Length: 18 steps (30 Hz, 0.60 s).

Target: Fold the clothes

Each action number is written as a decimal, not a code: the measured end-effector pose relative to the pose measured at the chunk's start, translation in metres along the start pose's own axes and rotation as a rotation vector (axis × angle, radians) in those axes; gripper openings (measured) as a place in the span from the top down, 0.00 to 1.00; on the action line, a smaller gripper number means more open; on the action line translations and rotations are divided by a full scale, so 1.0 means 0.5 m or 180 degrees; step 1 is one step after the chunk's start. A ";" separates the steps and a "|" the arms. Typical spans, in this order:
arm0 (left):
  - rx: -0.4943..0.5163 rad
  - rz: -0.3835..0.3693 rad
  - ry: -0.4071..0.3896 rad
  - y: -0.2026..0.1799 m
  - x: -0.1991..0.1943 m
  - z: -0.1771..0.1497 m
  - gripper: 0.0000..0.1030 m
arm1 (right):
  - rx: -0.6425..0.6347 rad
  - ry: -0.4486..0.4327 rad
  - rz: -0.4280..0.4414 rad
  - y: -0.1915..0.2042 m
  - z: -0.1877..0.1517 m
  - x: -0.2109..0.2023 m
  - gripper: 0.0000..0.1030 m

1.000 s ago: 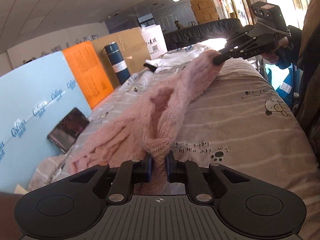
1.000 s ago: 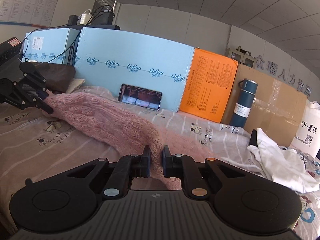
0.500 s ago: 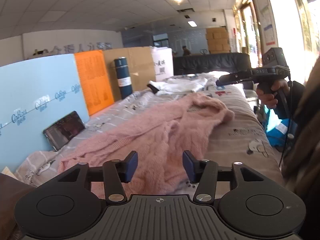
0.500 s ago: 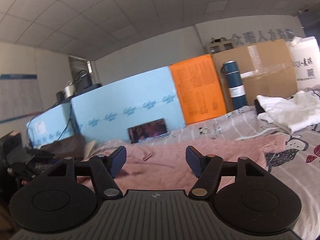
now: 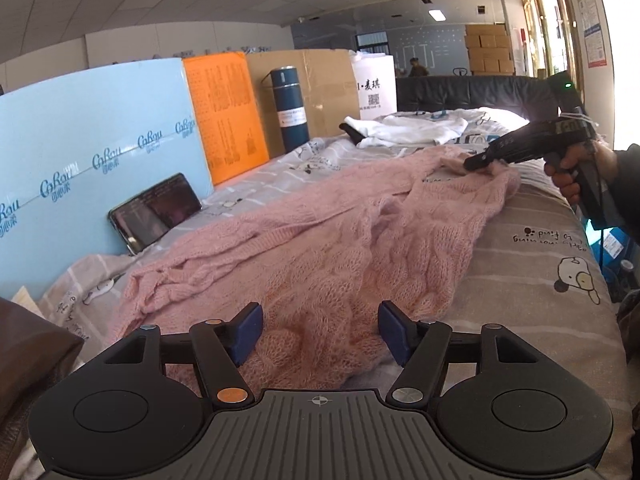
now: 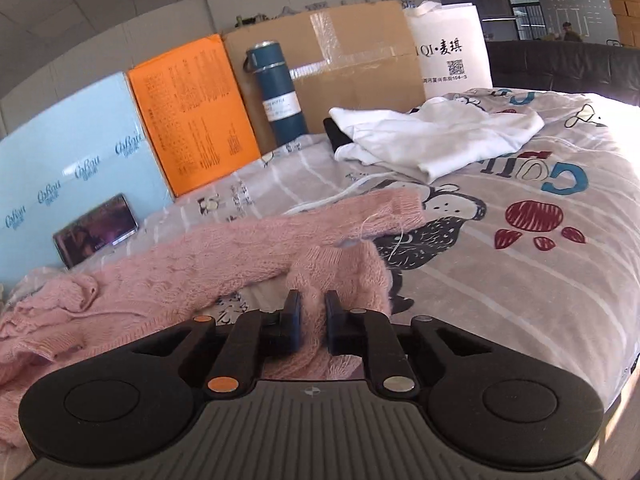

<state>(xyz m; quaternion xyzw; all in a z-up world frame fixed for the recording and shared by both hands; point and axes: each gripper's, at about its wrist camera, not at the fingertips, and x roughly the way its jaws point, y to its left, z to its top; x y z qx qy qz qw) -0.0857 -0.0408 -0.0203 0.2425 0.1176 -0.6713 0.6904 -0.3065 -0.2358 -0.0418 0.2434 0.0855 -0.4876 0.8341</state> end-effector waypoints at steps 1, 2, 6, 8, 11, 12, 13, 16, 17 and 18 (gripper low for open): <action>0.0005 0.0008 0.0027 0.000 0.002 0.000 0.35 | 0.0022 -0.0177 0.0017 -0.006 0.000 -0.024 0.90; 0.0014 0.0012 0.0051 -0.001 0.003 -0.001 0.34 | 0.0050 -0.0362 0.0054 -0.013 -0.001 -0.051 0.90; 0.0002 0.0002 0.0114 0.000 0.008 -0.003 0.33 | 0.0239 -0.0799 -0.0017 -0.051 -0.016 -0.140 0.90; -0.0017 0.0001 0.0123 0.001 0.008 -0.004 0.32 | 0.0333 -0.0877 -0.0131 -0.075 -0.034 -0.171 0.88; -0.0001 0.0009 0.0128 -0.001 0.007 -0.004 0.31 | 0.0524 -0.0731 -0.0463 -0.107 -0.056 -0.193 0.76; 0.0008 0.0013 0.0125 -0.002 0.006 -0.004 0.31 | 0.0605 -0.0751 -0.0564 -0.114 -0.058 -0.198 0.70; 0.0016 0.0017 0.0120 -0.003 0.006 -0.004 0.31 | 0.0673 -0.0801 -0.0597 -0.115 -0.055 -0.202 0.60; 0.0058 0.0063 0.0088 -0.009 0.002 -0.002 0.31 | 0.0473 -0.0871 -0.0225 -0.075 -0.034 -0.189 0.49; 0.0078 0.0096 0.0074 -0.013 -0.001 -0.002 0.31 | 0.0506 -0.0745 0.0036 -0.051 -0.028 -0.168 0.41; 0.0094 0.0132 0.0062 -0.017 -0.003 -0.002 0.30 | 0.0564 -0.0579 0.0328 -0.025 -0.021 -0.142 0.39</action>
